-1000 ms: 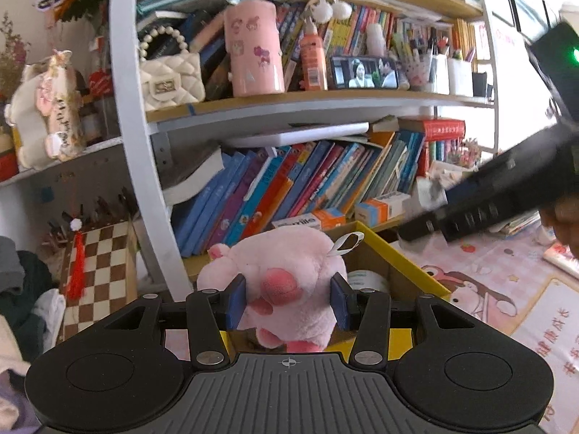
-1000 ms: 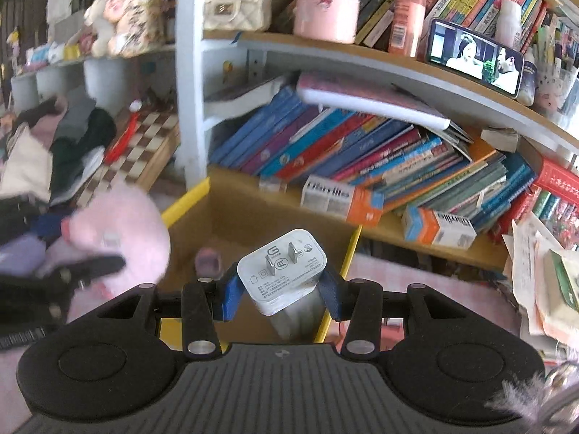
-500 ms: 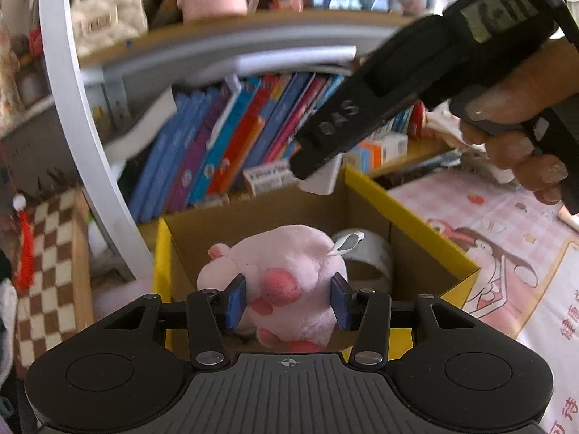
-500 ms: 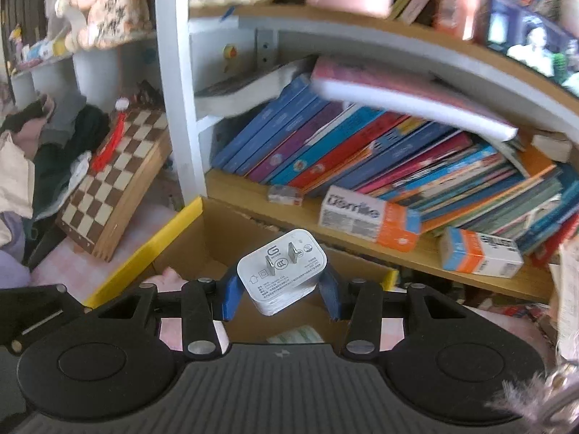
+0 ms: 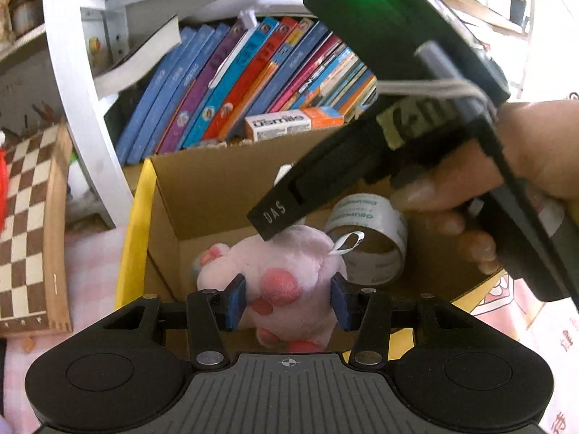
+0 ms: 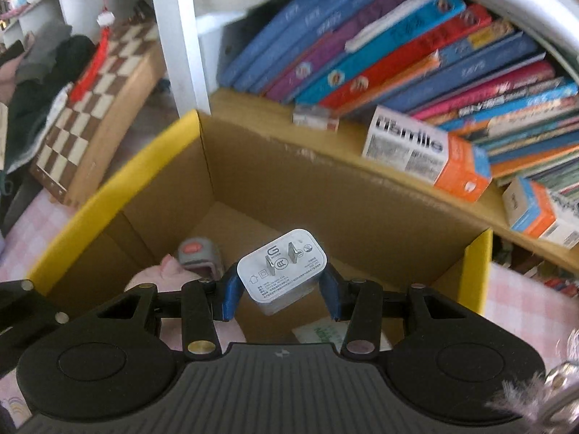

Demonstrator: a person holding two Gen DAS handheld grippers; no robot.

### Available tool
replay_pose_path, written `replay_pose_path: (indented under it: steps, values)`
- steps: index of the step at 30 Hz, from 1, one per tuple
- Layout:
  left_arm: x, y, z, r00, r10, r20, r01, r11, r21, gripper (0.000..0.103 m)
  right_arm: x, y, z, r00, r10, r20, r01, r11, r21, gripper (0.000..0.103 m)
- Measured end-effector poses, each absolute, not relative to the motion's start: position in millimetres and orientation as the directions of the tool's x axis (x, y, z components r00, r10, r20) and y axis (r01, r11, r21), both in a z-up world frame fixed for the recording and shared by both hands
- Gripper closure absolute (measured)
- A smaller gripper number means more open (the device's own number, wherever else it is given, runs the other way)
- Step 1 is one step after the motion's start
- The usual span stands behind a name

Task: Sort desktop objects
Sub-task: 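Open both grippers over the yellow box to drop the plush and charger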

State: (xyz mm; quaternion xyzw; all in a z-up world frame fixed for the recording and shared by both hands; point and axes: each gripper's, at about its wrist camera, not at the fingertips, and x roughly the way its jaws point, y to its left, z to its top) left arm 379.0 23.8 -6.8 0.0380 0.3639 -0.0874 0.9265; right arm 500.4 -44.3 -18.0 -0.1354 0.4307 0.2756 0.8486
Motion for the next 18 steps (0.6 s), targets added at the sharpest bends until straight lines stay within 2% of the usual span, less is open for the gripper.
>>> replay_pose_path:
  steps: [14,15,16,17,18]
  values:
    - [384,27,-10,0.701,-0.148,-0.697,0.174,0.984,-0.033,0.046,513,-46,-33,0.421,0.347,-0.838,-0.573,0.818,0.050,0.060]
    - [383,26,-10,0.702,-0.140,-0.698,0.169,0.985,-0.027,0.045,513,-46,-33,0.419,0.346,-0.840,-0.573,0.818,0.051,0.057]
    - [383,26,-10,0.706,-0.132,-0.696,0.167,0.986,-0.018,0.043,512,-47,-31,0.425,0.352,-0.834,-0.571,0.819,0.056,0.045]
    - [382,25,-9,0.710,-0.125,-0.693,0.165,0.986,-0.009,0.041,510,-49,-28,0.434,0.363,-0.825,-0.568,0.820,0.062,0.038]
    - [380,24,-8,0.715,-0.115,-0.690,0.161,0.987,0.003,0.035,508,-50,-25,0.443,0.370,-0.817,-0.570,0.820,0.062,0.027]
